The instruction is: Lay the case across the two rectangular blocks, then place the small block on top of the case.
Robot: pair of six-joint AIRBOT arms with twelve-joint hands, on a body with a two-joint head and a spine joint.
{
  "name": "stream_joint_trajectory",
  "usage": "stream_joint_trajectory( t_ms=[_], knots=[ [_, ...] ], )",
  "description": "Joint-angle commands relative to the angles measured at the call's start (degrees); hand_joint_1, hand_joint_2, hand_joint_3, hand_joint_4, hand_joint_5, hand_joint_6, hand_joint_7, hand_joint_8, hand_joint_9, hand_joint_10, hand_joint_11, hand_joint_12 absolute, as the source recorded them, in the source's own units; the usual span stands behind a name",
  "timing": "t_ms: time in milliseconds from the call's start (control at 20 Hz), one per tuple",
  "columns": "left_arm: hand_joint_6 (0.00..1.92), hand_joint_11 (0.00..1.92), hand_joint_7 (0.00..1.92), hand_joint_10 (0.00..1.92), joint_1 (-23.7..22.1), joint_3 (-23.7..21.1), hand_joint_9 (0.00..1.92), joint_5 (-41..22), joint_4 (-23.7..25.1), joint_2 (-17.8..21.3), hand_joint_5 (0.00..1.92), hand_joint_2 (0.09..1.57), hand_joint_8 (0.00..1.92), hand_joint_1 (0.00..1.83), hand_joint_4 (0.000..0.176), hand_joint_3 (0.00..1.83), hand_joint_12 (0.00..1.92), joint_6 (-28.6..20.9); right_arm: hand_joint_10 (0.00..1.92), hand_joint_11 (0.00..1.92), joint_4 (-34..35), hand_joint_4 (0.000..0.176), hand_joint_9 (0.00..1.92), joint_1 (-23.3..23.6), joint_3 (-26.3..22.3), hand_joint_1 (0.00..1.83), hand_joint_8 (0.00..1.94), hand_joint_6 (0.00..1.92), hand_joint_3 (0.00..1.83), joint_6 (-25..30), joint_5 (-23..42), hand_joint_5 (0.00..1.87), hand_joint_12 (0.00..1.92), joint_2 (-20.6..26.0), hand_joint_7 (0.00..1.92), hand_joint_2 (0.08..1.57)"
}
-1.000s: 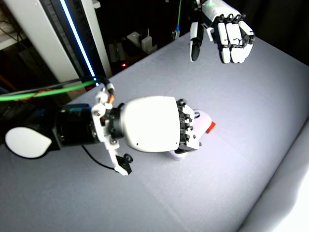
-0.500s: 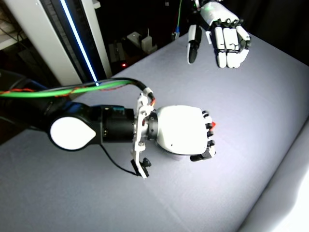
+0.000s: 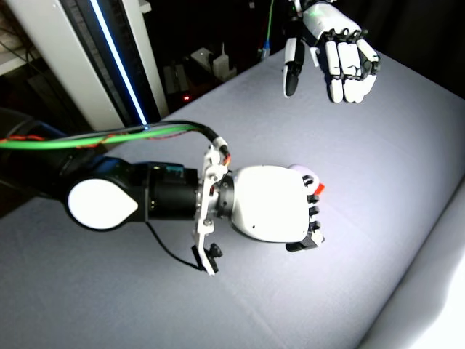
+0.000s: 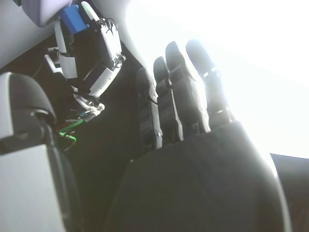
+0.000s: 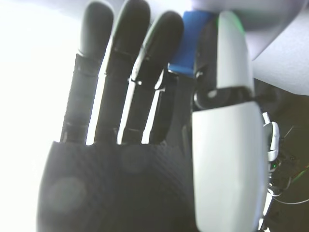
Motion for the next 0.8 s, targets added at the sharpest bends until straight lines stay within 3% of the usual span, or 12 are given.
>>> stream_joint_trajectory(
  t_ms=[0, 100, 200, 300, 400, 450, 500, 600, 750],
  knots=[
    [0.0, 0.0, 0.4, 0.0, -0.6, 0.1, 0.45, -7.1, 0.7, -0.1, 0.43, 0.95, 0.0, 0.92, 0.0, 0.0, 1.21, -0.3, 0.83, 0.86, 1.1, 0.0, 1.11, 0.5, -0.2, 1.27, 0.74, 0.68, 0.0, 0.0, 4.3, 1.12, 1.38, 0.0, 1.2, 1.03],
    [0.0, 0.0, 0.39, 0.0, -0.6, 0.1, 0.45, -7.1, 0.7, -0.2, 0.42, 0.95, 0.0, 0.91, 0.0, 0.0, 1.22, -0.3, 0.59, 0.86, 1.1, 0.0, 1.16, 0.5, -0.4, 1.26, 0.51, 0.87, 0.0, 0.0, 4.4, 1.06, 1.21, 0.0, 1.27, 1.04],
    [0.0, 0.0, 0.39, 0.0, -0.7, 0.1, 0.45, -7.1, 0.7, -0.3, 0.42, 0.95, 0.0, 0.91, 0.0, 0.0, 1.21, -0.3, 0.58, 0.83, 1.1, 0.0, 1.16, 0.6, -0.5, 1.26, 0.67, 0.91, 0.0, 0.0, 4.5, 0.99, 1.31, 0.0, 1.22, 1.06],
    [0.0, 0.0, 0.38, 0.0, -0.6, 0.1, 0.45, -7.1, 0.7, -0.3, 0.41, 0.95, 0.0, 0.9, 0.005, 0.0, 1.24, -0.3, 0.45, 0.53, 1.1, 0.0, 1.0, 0.7, -0.6, 1.24, 0.86, 1.01, 0.0, 0.0, 4.7, 0.89, 1.31, 0.2, 1.12, 1.1],
    [0.0, 0.0, 0.39, 0.01, -0.6, 0.1, 0.47, -7.1, 0.7, -0.3, 0.42, 0.94, 0.01, 0.94, 0.0, 0.0, 1.24, -0.3, 0.26, 0.6, 1.1, 0.0, 1.01, 0.7, -0.9, 1.24, 0.96, 1.08, 0.0, 0.0, 4.9, 0.83, 1.24, 0.5, 1.07, 1.13],
    [0.01, 0.0, 0.4, 0.01, -0.7, 0.1, 0.47, -7.1, 0.7, -0.3, 0.43, 0.94, 0.01, 0.93, 0.0, 0.0, 1.24, -0.3, 0.2, 0.55, 1.1, 0.0, 1.01, 0.7, -1.0, 1.13, 0.49, 0.47, 0.0, 0.0, 4.9, 0.78, 1.22, 0.5, 0.96, 1.06],
    [0.0, 0.0, 0.39, 0.0, -0.7, 0.1, 0.46, -7.1, 0.7, -0.3, 0.43, 0.94, 0.0, 0.93, 0.0, 0.0, 1.22, -0.3, 0.15, 0.53, 1.1, 0.0, 1.01, 0.8, -1.1, 1.09, 0.23, 0.18, 0.0, -0.1, 5.0, 0.83, 1.2, 0.5, 1.0, 1.05],
    [0.0, 0.0, 0.38, 0.0, -0.7, 0.1, 0.44, -7.1, 0.7, -0.3, 0.43, 0.94, 0.0, 0.91, 0.0, 0.0, 1.2, -0.4, 0.07, 0.43, 1.1, 0.0, 1.0, 0.9, -1.1, 1.09, 0.04, 0.02, 0.0, -0.1, 5.0, 0.85, 1.19, 0.7, 1.02, 1.04],
    [0.0, 0.0, 0.39, 0.01, -0.7, 0.1, 0.44, -7.1, 0.7, -0.4, 0.42, 0.95, 0.01, 0.91, 0.0, 0.0, 1.19, -0.4, 0.03, 0.27, 1.1, 0.0, 0.94, 1.1, -1.2, 1.03, 0.0, 0.0, 0.0, -0.1, 5.0, 0.82, 1.27, 0.9, 0.96, 1.04]
  ],
)
